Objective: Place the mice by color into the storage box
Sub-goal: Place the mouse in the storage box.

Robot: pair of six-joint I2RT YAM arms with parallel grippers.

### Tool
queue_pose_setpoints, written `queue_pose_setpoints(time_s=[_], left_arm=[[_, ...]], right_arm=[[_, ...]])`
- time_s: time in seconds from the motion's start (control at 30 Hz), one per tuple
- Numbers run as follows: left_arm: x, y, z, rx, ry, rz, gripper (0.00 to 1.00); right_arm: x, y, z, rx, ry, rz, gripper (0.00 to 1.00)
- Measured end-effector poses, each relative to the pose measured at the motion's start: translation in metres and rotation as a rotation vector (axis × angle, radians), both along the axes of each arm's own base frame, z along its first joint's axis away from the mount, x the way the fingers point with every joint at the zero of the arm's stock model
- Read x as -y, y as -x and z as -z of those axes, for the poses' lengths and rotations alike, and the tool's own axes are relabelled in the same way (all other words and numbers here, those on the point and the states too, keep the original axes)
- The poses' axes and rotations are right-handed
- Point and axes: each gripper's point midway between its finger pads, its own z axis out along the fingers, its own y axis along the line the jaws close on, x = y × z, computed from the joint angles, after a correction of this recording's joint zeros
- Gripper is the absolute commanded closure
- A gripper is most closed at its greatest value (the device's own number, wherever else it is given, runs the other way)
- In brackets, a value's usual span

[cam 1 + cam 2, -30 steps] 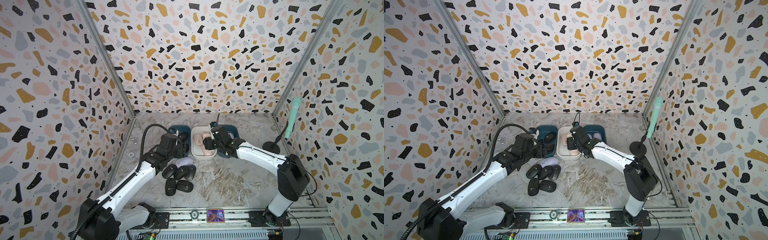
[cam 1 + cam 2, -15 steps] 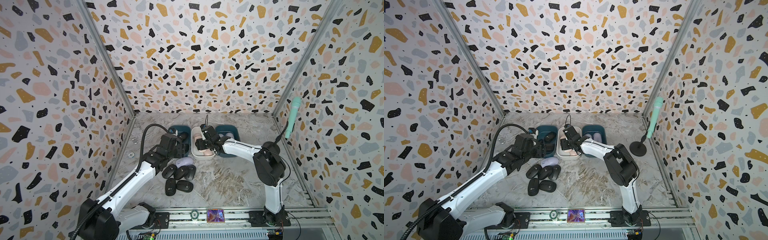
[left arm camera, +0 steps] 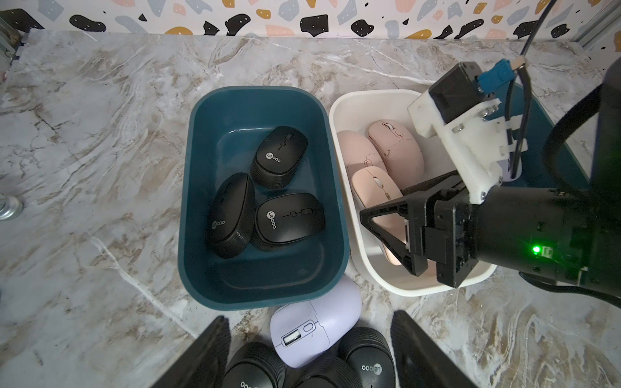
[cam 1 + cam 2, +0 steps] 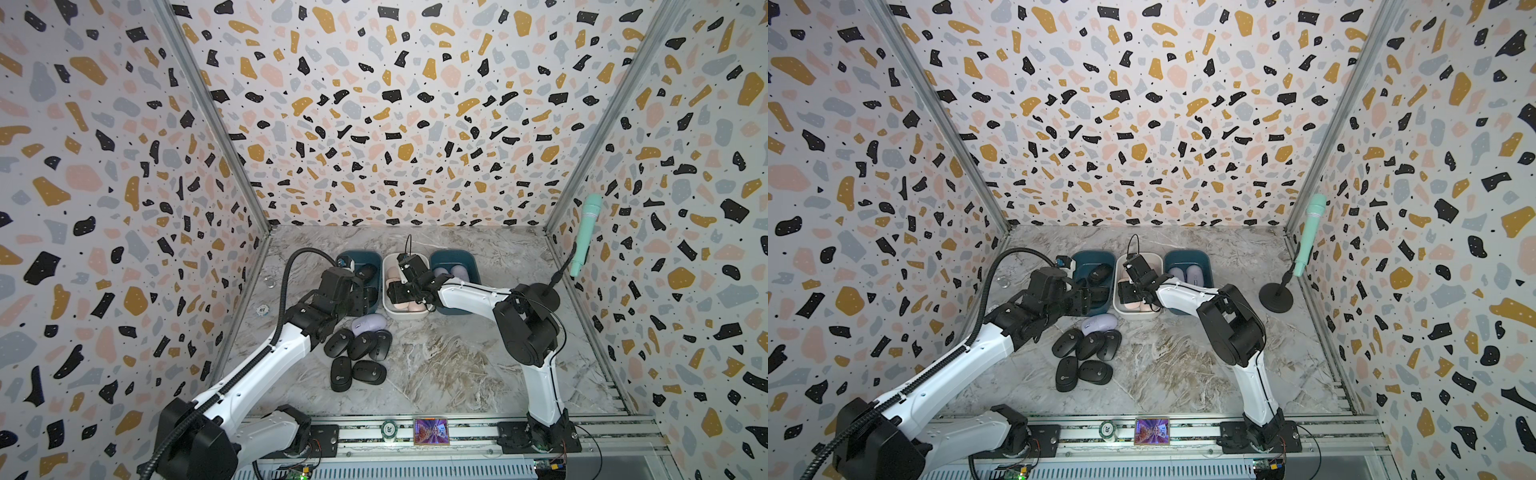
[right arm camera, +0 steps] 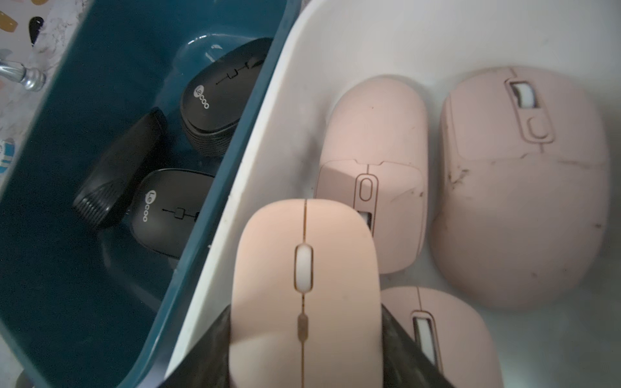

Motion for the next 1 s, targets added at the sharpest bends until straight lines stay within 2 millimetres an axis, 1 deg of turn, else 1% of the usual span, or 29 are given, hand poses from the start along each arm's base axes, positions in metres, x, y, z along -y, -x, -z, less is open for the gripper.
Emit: queue_pose_setpoints(time_s=[0.17, 0.37, 0.5, 0.6, 0.7, 0.83, 0.9, 1.0], left_arm=[[0.000, 0.000, 0.000, 0.000, -0.001, -0.001, 0.25], [-0.001, 0.000, 0.000, 0.001, -0.001, -0.002, 0.25], [-0.001, 0.000, -0.001, 0.004, 0.000, -0.002, 0.25], [-0.001, 0.000, -0.001, 0.003, 0.000, -0.002, 0.25], [-0.001, 0.001, -0.001, 0.002, -0.001, -0.002, 0.25], [-0.001, 0.001, 0.000, -0.001, -0.003, -0.002, 0.25], [-0.001, 0.001, 0.000, -0.001, -0.002, -0.002, 0.25], [-0.003, 0.004, 0.004, -0.009, -0.005, -0.003, 0.25]], right_arm=[[-0.002, 0.002, 0.002, -0.013, -0.010, 0.000, 0.35], [-0.006, -0.002, -0.005, 0.000, -0.027, 0.003, 0.34], [-0.006, -0.002, -0.005, 0.001, -0.027, 0.003, 0.34], [-0.006, -0.002, -0.009, 0.007, -0.031, 0.004, 0.34], [-0.005, -0.003, -0.023, 0.028, -0.046, 0.006, 0.34], [0.001, 0.000, -0.058, 0.081, -0.082, 0.016, 0.34], [0.008, 0.006, -0.078, 0.112, -0.106, 0.020, 0.34], [0.020, 0.017, -0.103, 0.154, -0.139, 0.026, 0.34]])
